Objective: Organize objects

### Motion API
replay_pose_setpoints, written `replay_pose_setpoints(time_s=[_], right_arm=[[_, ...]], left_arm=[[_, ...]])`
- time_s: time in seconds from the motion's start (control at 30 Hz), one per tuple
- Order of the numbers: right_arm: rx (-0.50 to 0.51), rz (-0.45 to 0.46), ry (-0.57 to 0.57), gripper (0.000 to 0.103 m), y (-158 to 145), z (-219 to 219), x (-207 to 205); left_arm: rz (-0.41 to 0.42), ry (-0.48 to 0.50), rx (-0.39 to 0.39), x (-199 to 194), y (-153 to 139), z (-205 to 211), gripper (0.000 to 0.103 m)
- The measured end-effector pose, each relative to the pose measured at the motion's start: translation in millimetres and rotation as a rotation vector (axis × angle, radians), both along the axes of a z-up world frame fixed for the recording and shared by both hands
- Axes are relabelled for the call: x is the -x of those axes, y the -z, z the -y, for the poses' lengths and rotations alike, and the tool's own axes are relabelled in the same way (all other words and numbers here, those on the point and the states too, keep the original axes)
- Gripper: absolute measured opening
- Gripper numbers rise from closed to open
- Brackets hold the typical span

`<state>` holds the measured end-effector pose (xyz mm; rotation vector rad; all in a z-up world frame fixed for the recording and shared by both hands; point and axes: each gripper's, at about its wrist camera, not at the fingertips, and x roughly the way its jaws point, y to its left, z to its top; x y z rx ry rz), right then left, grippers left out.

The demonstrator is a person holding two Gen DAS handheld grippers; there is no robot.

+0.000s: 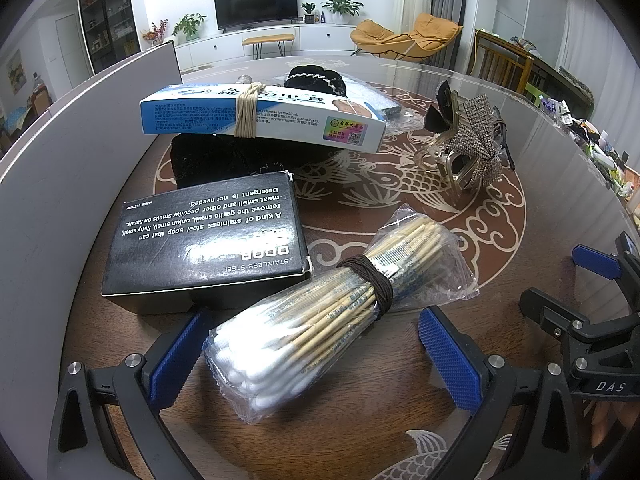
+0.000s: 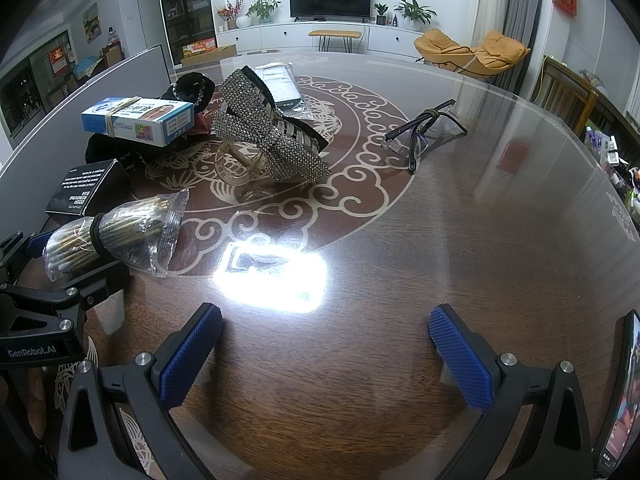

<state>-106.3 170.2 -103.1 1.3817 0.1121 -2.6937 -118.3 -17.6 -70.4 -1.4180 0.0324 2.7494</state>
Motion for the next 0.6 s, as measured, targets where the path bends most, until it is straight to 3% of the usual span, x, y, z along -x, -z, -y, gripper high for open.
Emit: replay_pose_setpoints(time_s=[0.6], right_arm=[[0.000, 0.000, 0.000, 0.103, 0.1, -0.3, -0.8]], left_arm=[[0.000, 0.003, 0.000, 0.2, 0.1, 0.2, 0.103]])
